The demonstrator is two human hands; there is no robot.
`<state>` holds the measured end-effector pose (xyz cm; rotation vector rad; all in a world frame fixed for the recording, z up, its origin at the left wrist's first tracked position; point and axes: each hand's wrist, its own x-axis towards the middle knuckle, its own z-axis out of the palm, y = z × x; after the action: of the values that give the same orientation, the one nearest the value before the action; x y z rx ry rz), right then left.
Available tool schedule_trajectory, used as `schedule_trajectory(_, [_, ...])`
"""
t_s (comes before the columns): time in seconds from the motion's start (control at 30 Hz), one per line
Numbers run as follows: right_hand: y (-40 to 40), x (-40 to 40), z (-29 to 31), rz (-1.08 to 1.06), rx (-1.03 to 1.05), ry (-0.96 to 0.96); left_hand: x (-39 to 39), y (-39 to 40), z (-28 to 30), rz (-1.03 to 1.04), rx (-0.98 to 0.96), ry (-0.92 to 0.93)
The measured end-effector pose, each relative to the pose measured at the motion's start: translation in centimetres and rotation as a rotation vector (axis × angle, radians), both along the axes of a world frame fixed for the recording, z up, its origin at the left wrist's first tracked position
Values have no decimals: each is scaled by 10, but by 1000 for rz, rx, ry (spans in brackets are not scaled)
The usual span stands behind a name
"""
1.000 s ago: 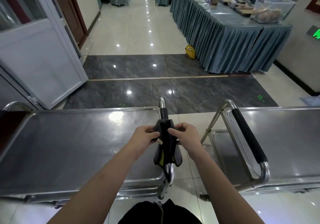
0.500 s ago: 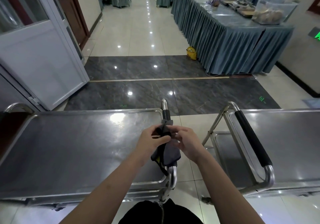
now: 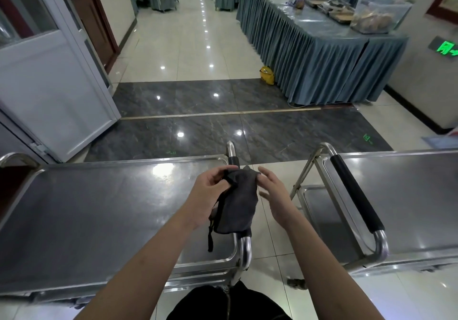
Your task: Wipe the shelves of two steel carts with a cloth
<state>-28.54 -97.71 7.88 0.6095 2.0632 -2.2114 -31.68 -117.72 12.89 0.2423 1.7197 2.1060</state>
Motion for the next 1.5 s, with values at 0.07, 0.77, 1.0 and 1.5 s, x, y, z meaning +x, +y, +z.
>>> schedule_trajectory(0.07, [0, 4, 1, 87, -142, -42, -3, 1, 3, -21, 75, -72])
schedule_trajectory(0.77, [20, -16, -9, -36, 206, 64, -52, -8, -46, -23, -22, -465])
schedule_trajectory(1.0, [14, -68, -58, -43, 472, -129, -84, 2, -76, 113, -209, -448])
schedule_trajectory(1.5, [-27, -67, -55, -146, 757, -108, -99, -40, -89, 116, -294, -480])
